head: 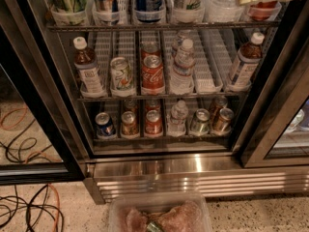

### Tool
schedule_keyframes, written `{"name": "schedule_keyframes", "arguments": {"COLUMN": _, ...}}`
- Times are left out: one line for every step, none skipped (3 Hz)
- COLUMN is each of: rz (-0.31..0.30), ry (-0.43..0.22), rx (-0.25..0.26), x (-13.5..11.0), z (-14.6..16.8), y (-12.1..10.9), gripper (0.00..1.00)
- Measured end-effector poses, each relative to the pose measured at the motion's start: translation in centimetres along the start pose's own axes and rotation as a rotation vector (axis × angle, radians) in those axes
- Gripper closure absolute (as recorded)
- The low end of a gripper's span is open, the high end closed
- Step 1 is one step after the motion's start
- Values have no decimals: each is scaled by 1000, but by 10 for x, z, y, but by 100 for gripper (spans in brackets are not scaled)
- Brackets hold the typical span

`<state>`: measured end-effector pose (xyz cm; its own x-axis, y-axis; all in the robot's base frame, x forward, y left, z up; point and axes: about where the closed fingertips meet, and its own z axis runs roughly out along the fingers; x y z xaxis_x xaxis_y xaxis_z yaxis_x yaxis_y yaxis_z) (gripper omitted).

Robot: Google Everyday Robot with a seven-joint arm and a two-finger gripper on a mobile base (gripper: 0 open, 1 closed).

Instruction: Pick water bottle from top shelf of fridge

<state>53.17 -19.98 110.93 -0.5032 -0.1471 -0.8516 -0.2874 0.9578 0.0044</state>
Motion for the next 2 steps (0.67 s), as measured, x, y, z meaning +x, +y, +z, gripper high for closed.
{"name": "schedule_keyframes", "arguments": {"rz": 0, "ry": 0, "rx": 0, "x": 0, "z": 0, "y": 0, "gripper": 10}}
{"name": "schedule_keyframes", "arguments": {"rz": 0, "ry": 0, "rx": 0, "x": 0, "z": 0, "y": 0, "gripper": 0}}
